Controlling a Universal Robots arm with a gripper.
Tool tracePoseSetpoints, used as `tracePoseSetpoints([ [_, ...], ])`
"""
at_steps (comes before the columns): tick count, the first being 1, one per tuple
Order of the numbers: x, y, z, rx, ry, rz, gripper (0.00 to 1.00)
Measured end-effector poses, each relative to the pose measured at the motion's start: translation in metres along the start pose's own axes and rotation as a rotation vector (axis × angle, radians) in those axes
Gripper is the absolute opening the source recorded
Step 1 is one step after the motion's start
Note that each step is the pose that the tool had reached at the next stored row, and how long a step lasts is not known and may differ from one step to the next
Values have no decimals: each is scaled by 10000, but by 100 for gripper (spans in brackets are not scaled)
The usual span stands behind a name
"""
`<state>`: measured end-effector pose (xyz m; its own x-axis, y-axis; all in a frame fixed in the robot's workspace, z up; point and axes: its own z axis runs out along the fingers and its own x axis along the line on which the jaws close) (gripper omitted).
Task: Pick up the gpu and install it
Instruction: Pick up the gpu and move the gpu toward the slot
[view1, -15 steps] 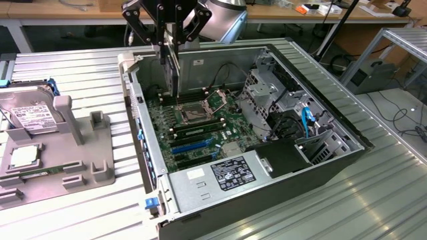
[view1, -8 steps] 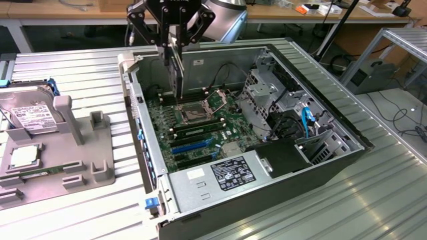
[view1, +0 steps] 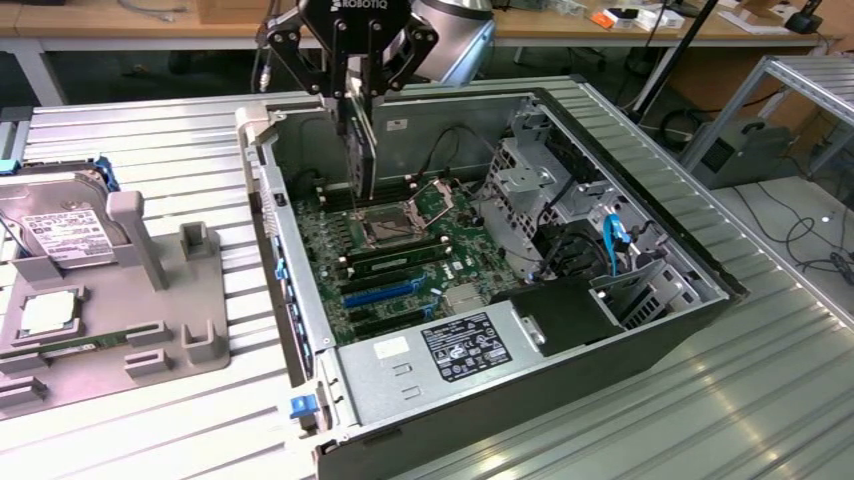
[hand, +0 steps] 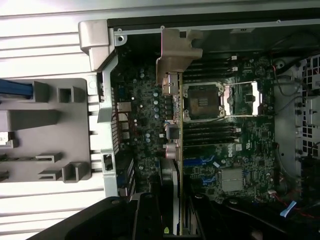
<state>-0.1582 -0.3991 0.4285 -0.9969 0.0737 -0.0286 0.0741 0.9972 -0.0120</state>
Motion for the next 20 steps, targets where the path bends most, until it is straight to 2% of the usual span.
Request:
tracePoseSetpoints([
  [20, -133, 12, 143, 54, -4, -2, 27],
])
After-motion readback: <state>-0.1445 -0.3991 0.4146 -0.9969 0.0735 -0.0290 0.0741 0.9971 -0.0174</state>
